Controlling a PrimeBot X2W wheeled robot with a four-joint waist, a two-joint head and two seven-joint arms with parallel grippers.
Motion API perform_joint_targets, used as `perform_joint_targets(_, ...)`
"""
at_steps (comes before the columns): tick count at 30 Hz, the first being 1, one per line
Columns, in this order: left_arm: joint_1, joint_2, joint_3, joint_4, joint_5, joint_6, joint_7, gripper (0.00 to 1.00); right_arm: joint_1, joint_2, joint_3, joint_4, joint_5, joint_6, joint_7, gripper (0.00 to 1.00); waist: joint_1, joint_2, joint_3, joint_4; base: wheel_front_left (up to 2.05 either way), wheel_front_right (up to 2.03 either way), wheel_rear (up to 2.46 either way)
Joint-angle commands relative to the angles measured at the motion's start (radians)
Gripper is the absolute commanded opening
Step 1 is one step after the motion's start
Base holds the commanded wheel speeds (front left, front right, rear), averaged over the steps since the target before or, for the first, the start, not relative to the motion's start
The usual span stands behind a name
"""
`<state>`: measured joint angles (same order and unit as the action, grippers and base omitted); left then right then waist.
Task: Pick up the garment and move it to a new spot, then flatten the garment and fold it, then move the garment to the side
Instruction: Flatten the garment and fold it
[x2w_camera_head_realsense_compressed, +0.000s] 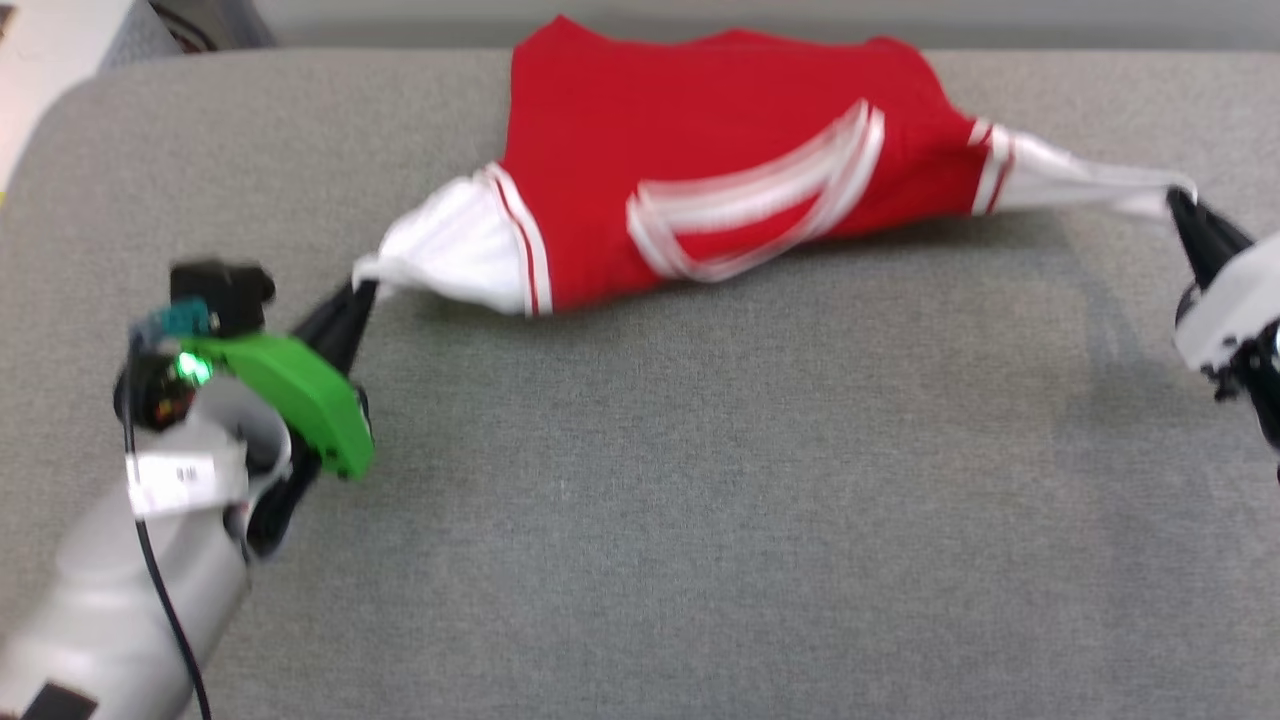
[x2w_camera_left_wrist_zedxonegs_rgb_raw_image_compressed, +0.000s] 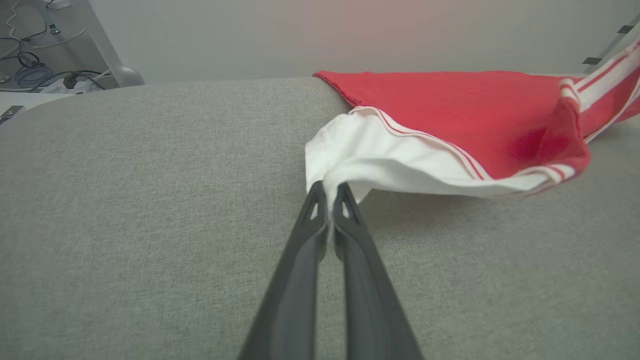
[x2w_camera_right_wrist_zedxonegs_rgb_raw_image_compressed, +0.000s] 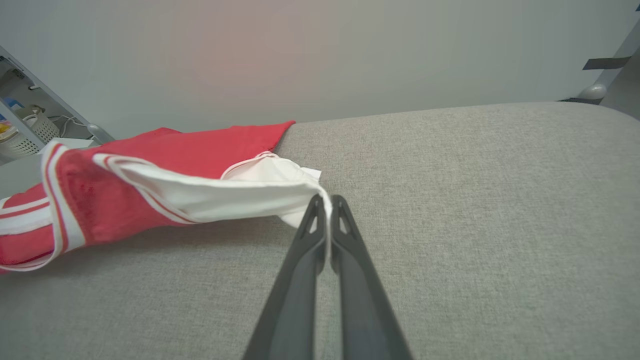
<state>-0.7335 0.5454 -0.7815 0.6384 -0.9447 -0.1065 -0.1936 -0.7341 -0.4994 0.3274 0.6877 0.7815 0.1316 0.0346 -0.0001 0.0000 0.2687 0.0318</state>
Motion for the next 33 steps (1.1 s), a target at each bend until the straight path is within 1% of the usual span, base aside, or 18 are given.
perform_joint_targets(1, 0.052, 0.020, -0.005, -0.021, -0.019, 0.013, 0.008, 0.00, 0.043, -0.020, 0.003, -0.017, 0.025, -0.001, 0.011, 0.00, 0.0001, 0.0000, -0.075, 0.004, 0.00, 0.00, 0.00)
perform_joint_targets(9, 0.243, 0.081, -0.024, -0.163, -0.069, 0.076, 0.062, 0.00, 0.227, -0.072, 0.030, -0.080, 0.097, -0.001, 0.084, 0.00, 0.0001, 0.0000, -0.162, 0.008, 0.00, 0.00, 0.00)
perform_joint_targets(14, 0.350, 0.122, -0.034, -0.259, -0.102, 0.124, 0.094, 0.00, 0.332, -0.108, 0.033, -0.126, 0.133, -0.001, 0.145, 0.00, 0.0001, 0.0000, -0.213, 0.010, 0.00, 0.00, 0.00)
perform_joint_targets(22, 0.498, 0.196, -0.047, -0.406, -0.159, 0.186, 0.150, 0.00, 0.494, -0.145, -0.001, -0.193, 0.192, -0.001, 0.307, 0.00, 0.0001, 0.0000, -0.284, 0.011, 0.00, 0.00, 0.00)
perform_joint_targets(26, 0.567, 0.236, -0.059, -0.484, -0.192, 0.211, 0.189, 0.00, 0.586, -0.160, -0.031, -0.234, 0.213, -0.001, 0.418, 0.00, 0.0001, 0.0000, -0.301, 0.011, 0.00, 0.00, 0.00)
perform_joint_targets(30, 0.609, 0.262, -0.082, -0.549, -0.207, 0.228, 0.232, 0.00, 0.659, -0.167, -0.074, -0.274, 0.218, -0.001, 0.513, 0.00, 0.0001, 0.0000, -0.307, 0.013, 0.00, 0.00, 0.00)
perform_joint_targets(33, 0.616, 0.268, -0.088, -0.588, -0.208, 0.241, 0.245, 0.00, 0.701, -0.163, -0.116, -0.316, 0.199, -0.001, 0.558, 0.00, 0.0001, 0.0000, -0.302, 0.015, 0.00, 0.00, 0.00)
